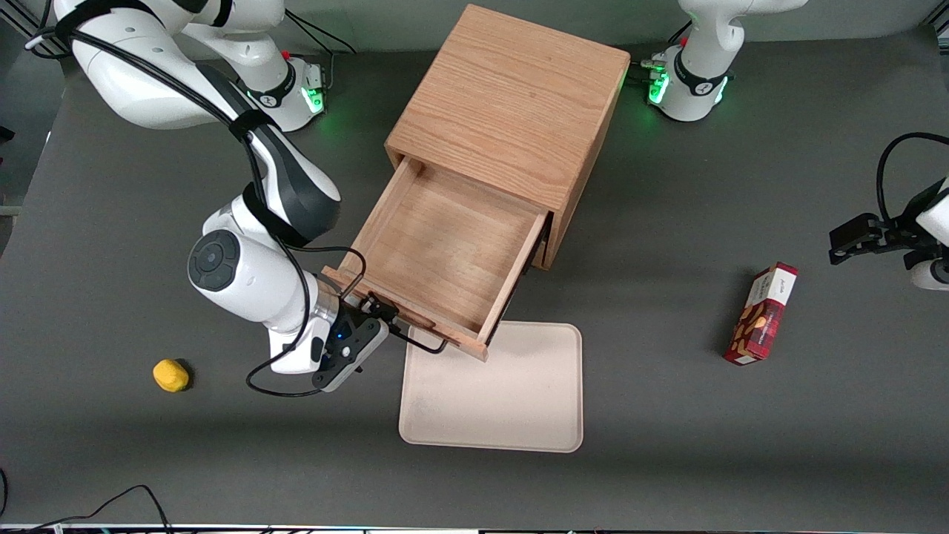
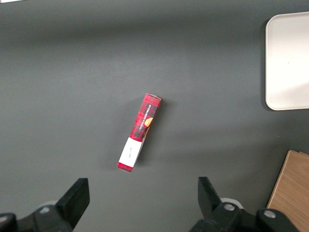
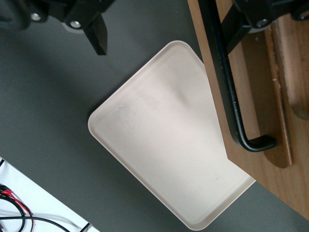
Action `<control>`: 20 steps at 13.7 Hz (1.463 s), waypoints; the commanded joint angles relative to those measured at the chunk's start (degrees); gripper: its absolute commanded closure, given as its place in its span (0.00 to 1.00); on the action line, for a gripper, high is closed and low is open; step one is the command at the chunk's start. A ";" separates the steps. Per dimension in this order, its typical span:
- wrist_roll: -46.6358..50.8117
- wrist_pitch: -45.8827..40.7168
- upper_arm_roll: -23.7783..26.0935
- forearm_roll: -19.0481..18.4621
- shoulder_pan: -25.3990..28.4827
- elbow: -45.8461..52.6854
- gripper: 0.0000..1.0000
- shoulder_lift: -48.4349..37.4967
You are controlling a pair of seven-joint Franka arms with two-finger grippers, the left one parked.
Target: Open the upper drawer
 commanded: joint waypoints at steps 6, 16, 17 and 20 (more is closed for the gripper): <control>10.02 -12.59 2.35 -2.22 0.18 7.89 0.00 -0.82; 19.54 -33.84 -2.00 -0.28 -8.09 11.68 0.00 -19.52; 19.36 -35.00 -6.39 -0.20 -6.95 11.33 0.00 -22.07; 19.80 -33.97 -17.92 0.50 -2.91 4.49 0.00 -30.24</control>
